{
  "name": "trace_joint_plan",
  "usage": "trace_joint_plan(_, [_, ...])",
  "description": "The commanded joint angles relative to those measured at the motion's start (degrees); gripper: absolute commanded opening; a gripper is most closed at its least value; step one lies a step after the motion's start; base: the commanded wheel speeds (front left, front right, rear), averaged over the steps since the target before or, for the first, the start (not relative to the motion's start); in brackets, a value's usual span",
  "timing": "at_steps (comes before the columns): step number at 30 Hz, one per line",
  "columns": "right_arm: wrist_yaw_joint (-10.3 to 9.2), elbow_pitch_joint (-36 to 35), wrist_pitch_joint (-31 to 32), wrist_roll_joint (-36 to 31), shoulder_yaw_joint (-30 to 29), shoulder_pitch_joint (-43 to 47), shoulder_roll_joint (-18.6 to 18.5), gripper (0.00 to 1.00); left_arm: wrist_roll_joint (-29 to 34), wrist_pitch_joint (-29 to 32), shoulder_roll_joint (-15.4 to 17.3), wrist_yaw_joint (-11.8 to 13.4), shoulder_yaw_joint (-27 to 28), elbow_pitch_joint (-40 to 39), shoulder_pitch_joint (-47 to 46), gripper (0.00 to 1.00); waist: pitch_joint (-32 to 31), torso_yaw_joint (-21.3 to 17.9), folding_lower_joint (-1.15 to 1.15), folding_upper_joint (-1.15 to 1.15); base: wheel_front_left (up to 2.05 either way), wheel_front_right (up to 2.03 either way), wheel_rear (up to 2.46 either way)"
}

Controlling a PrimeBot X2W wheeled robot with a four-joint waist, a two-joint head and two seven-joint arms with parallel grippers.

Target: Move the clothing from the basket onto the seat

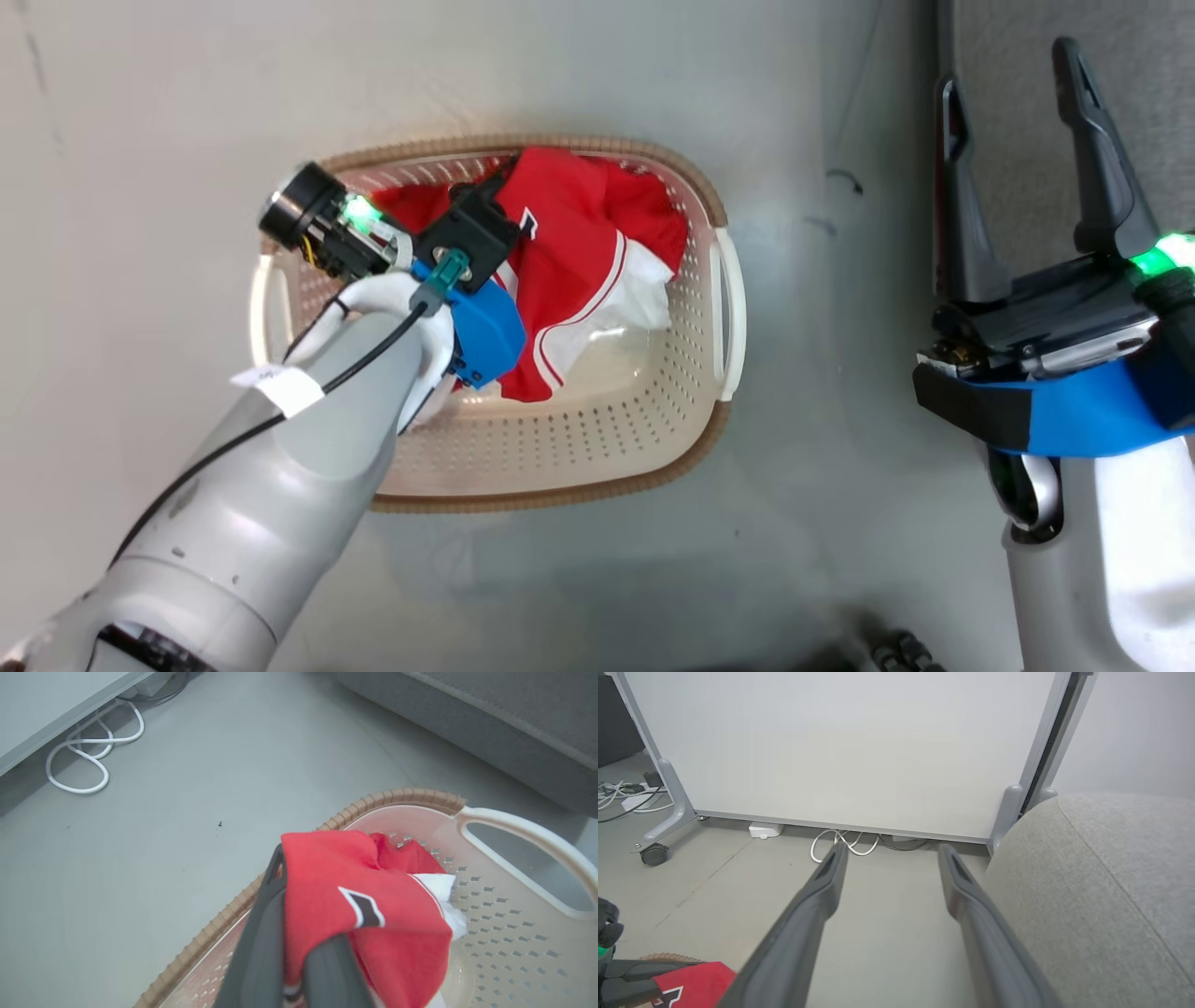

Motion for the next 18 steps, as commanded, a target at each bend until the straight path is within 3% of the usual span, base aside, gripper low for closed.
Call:
trace_joint_plan(1, [0.03,0.43,-0.20,-0.11,-0.15,0.75,-0.23,1.00,0.43,-0.18,0.07,0.04,0.69,-0.86,0.77,0.00,-2.84,0.74,0.00,0.00,0.00,0.00,0.00])
trace_joint_plan(18, [0.03,5.97,-0.20,1.64,-0.40,6.87,-0.23,1.00,2.41,-0.19,0.73,0.03,11.52,-12.08,13.51,0.00,-21.46,3.05,0.00,0.00,0.00,0.00,0.00])
